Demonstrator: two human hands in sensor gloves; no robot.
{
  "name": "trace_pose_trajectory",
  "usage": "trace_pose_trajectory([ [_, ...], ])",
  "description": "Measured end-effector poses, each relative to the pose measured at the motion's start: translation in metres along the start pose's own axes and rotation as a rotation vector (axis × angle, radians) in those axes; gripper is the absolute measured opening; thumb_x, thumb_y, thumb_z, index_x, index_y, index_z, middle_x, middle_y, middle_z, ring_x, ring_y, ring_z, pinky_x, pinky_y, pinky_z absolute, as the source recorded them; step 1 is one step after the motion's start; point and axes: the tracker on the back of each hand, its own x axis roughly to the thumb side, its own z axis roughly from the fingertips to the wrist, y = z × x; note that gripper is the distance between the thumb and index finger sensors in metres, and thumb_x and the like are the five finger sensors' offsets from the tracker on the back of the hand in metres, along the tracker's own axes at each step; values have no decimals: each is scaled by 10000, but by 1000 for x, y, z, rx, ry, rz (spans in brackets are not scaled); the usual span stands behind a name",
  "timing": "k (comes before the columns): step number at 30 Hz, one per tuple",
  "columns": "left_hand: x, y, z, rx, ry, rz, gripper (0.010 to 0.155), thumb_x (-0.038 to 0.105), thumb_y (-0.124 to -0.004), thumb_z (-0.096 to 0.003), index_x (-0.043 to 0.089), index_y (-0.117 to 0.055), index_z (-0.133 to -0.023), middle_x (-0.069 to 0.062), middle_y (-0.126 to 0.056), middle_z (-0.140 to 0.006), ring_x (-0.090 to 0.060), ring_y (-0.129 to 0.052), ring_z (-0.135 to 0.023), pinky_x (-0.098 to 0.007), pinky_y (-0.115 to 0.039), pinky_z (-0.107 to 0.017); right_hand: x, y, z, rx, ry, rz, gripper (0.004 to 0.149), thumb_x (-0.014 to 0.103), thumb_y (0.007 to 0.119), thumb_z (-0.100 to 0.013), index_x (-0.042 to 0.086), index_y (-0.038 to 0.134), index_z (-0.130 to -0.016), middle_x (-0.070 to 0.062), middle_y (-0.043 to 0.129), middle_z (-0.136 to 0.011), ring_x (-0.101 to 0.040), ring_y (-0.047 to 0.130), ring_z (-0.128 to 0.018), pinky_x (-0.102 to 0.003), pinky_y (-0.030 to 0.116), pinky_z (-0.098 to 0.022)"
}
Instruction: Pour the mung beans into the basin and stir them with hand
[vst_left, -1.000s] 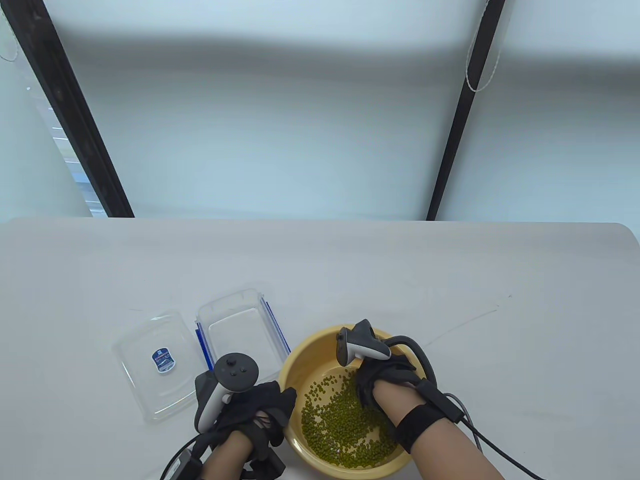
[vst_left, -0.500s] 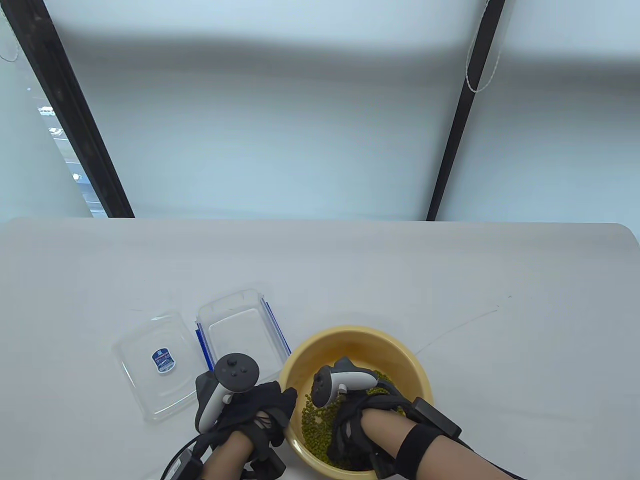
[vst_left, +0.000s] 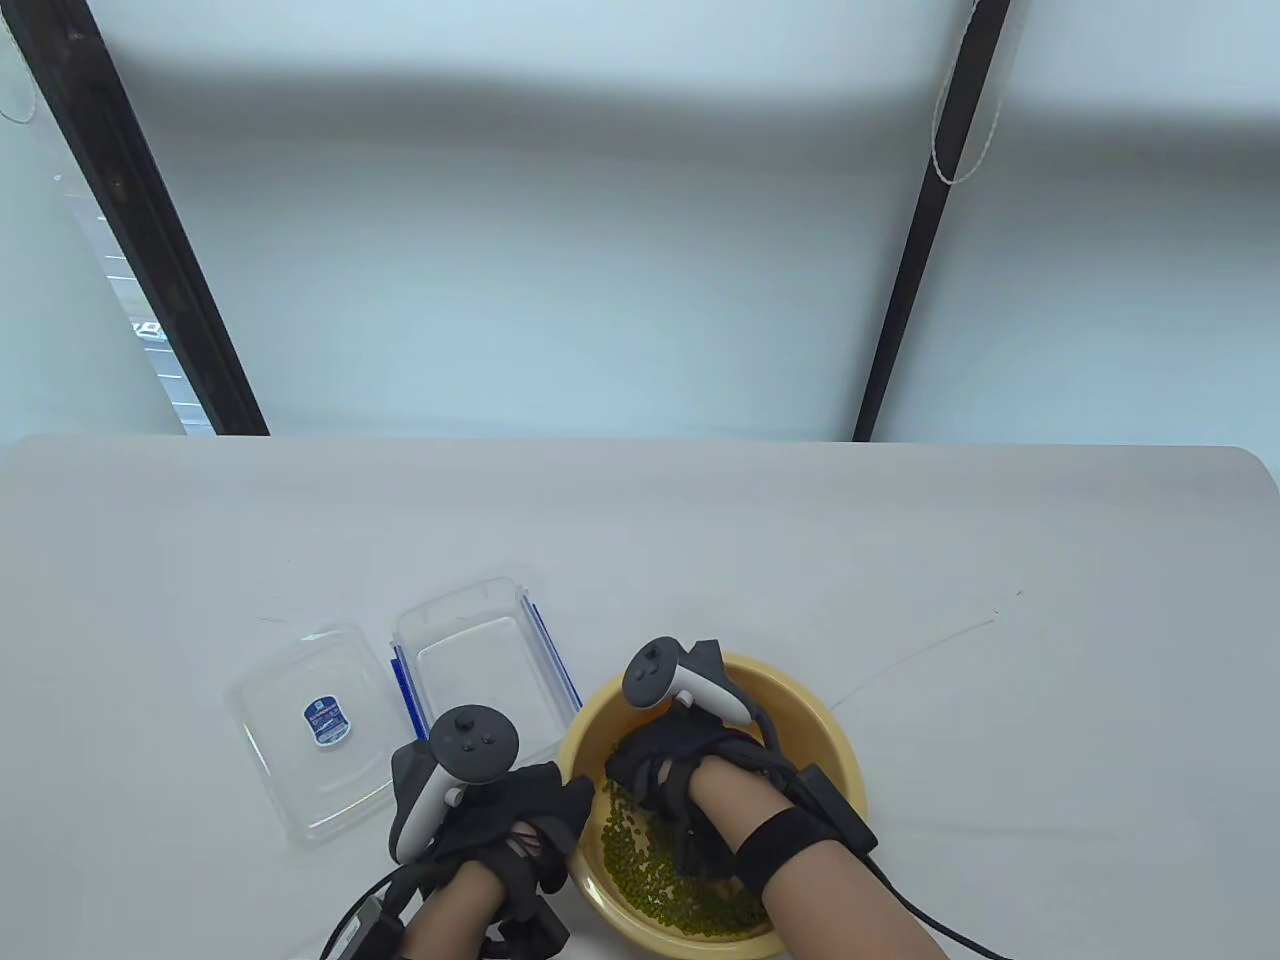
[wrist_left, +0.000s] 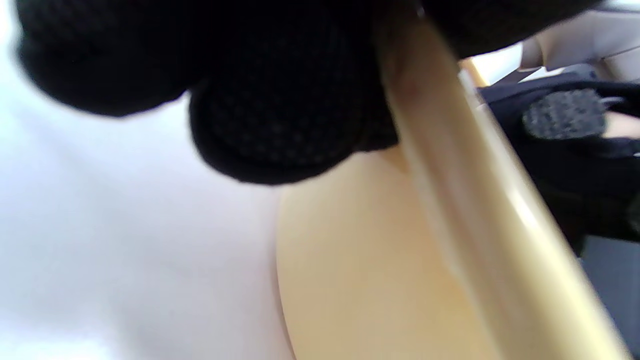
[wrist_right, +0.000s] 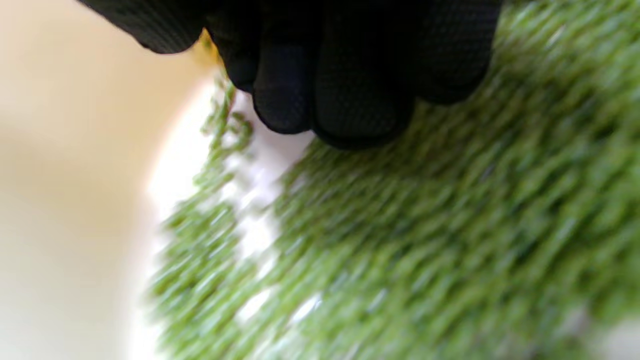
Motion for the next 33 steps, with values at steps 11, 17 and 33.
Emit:
trace_pose_trajectory([
  [11,1,-1,1,7,6,-1,513,542,-689,-544,86,-766,-765,48,-1008,-473,-94,-1091,-229,-317,-952,-188,-35,-11,20,-49,228,436,561,495,688,-477,137,698,-909,-8,908,-772,-218,1003,-515,-340,842,-416],
  [17,0,-1,1,7,5,9,512,537,-688,-544,81,-765,-764,43,-1009,-471,-96,-1091,-229,-318,-952,-187,-37,15,37,199,283,597,571,498,699,-469,102,741,-878,-24,941,-729,-222,1007,-471,-326,839,-389],
  [33,1,-1,0,11,1,-2,510,544,-686,-546,90,-767,-763,49,-1006,-465,-94,-1090,-229,-318,-952,-189,17,54,33,479,-138,90,561,502,667,-484,127,683,-901,-2,900,-780,-224,986,-537,-349,824,-438],
])
